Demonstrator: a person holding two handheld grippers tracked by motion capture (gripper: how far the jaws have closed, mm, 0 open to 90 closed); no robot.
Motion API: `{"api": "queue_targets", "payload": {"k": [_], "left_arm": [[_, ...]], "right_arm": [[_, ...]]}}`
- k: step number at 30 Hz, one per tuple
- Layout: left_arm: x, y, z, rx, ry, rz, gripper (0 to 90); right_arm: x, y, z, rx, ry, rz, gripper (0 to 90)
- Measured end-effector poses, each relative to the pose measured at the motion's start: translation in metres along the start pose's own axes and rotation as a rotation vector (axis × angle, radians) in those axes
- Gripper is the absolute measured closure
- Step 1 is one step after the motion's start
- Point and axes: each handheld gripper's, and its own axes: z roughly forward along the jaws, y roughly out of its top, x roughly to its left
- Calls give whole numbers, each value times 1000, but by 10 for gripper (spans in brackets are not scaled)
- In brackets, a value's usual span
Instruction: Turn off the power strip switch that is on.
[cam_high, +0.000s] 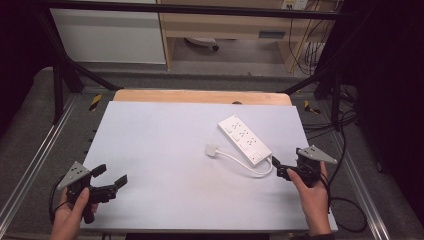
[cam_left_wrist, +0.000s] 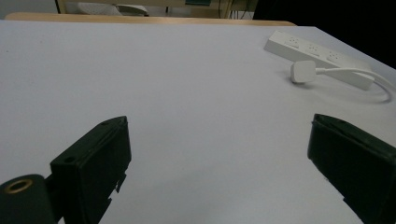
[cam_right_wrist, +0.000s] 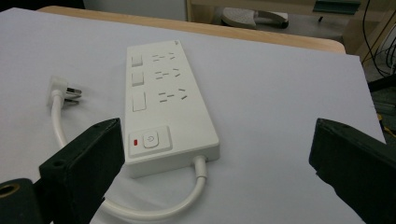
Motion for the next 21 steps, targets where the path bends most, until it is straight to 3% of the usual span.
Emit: {"api": "queue_targets", "payload": {"k": [8,21], "left_arm": [[0,0,1,4,2,2,60],[-2,0,3,15,0,17,60]], "right_arm": [[3,7,8,52,8,-34,46],[-6,9,18,100,35,-19,57]]}}
